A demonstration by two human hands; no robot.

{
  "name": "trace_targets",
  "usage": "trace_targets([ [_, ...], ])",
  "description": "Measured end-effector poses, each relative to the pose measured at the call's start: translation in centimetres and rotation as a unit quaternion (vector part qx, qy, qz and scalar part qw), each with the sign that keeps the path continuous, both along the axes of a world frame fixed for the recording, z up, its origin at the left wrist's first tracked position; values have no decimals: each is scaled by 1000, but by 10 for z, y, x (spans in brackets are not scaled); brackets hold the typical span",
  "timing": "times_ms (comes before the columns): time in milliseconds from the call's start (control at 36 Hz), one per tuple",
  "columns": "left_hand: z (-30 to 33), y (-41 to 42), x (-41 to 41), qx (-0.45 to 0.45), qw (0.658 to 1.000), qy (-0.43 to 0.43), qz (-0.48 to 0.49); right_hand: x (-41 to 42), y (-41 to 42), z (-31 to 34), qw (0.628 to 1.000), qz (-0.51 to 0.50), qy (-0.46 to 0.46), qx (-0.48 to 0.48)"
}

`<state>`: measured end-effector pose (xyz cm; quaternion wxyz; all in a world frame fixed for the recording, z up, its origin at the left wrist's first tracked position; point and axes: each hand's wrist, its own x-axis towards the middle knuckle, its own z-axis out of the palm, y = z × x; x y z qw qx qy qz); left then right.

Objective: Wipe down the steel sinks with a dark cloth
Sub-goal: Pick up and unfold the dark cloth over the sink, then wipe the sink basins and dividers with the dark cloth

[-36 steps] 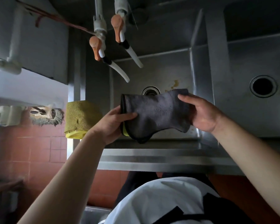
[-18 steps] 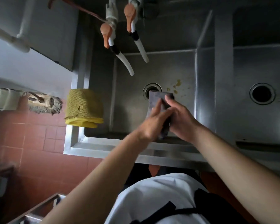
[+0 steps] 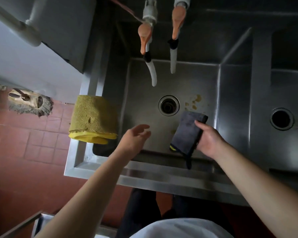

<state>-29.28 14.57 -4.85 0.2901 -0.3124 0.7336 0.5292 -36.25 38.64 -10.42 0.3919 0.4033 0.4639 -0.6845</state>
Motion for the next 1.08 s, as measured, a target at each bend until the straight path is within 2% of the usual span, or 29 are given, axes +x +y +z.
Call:
trace_targets([
  [222, -114, -40, -38, -129, 988, -40, -72, -107, -24, -71, 987, 65, 11, 146],
  [333, -165, -41, -57, -136, 984, -53, -105, -178, -25, -97, 964, 96, 140, 206],
  [444, -197, -38, -75, -148, 986, -25, -70, -236, -34, -119, 873, 231, 280, 326],
  [556, -212, -38, -112, -232, 961, -25, -147, -255, -49, -132, 752, 363, 364, 413],
  [611, -219, -39, -128, -282, 944, -18, -172, -251, -56, -145, 707, 437, 365, 420],
  [694, -228, -41, -141, -330, 916, -44, -222, -236, -63, -165, 625, 565, 310, 439],
  [806, -238, -43, -143, -360, 902, -45, -235, -227, -61, -188, 562, 639, 271, 451],
  [889, -244, -44, -138, -359, 902, -62, -234, -226, -60, -199, 545, 644, 271, 464],
  [1028, -258, -48, -126, -380, 884, -64, -264, -235, -61, -212, 553, 635, 280, 462],
  [1083, -258, -49, -129, -358, 893, -73, -261, -245, -66, -214, 559, 622, 289, 465],
])
